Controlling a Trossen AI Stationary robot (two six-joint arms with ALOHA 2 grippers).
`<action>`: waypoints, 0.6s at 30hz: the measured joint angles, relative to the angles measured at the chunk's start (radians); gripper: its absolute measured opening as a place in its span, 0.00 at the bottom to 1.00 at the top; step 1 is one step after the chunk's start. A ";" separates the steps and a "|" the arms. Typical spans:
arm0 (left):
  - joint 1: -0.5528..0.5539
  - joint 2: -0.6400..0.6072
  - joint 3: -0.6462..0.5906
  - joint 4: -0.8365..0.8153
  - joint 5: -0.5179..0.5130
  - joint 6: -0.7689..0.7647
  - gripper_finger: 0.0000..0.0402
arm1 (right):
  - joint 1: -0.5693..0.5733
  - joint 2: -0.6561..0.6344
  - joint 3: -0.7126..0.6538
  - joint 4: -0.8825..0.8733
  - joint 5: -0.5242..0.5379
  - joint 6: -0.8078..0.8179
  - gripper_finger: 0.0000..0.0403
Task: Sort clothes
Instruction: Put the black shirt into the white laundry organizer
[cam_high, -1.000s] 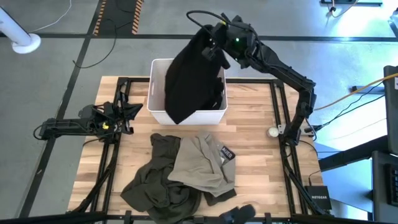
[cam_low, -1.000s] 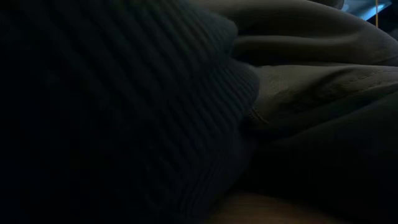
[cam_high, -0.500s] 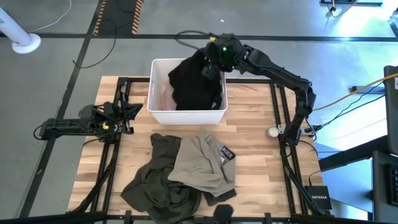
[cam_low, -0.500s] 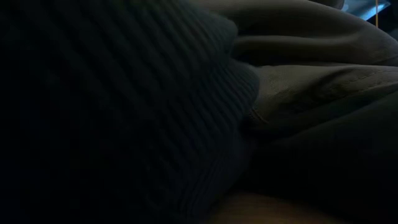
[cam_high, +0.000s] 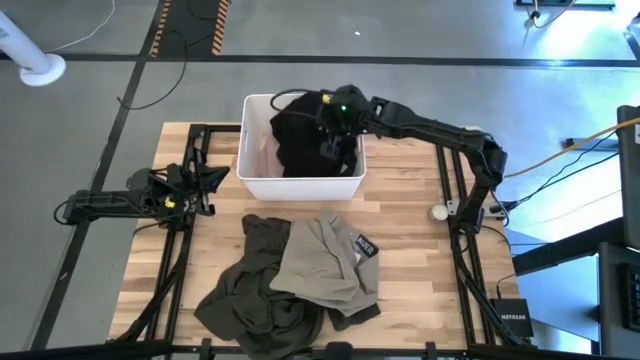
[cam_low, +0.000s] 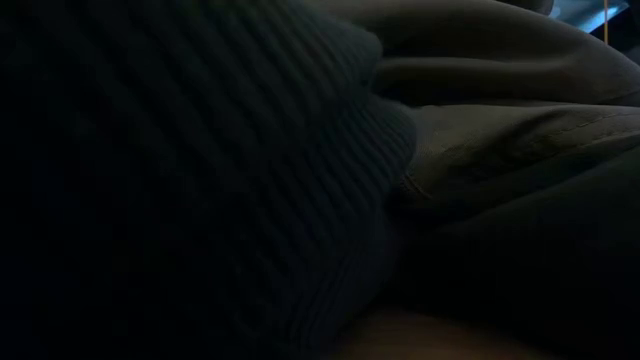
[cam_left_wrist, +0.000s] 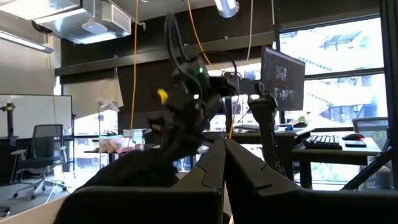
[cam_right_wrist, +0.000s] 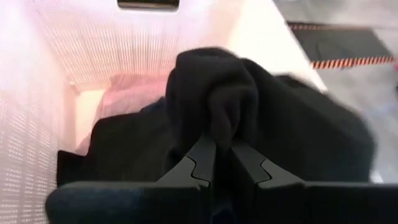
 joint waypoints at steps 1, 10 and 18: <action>0.000 0.000 0.000 0.000 0.000 0.000 0.00 | 0.000 0.000 -0.020 0.011 0.000 0.018 0.08; 0.000 0.000 0.000 0.001 0.000 0.000 0.00 | -0.001 0.000 -0.112 0.037 -0.035 0.092 0.14; 0.000 0.000 0.000 0.001 0.000 0.000 0.00 | 0.014 0.002 -0.075 0.009 -0.047 0.014 0.42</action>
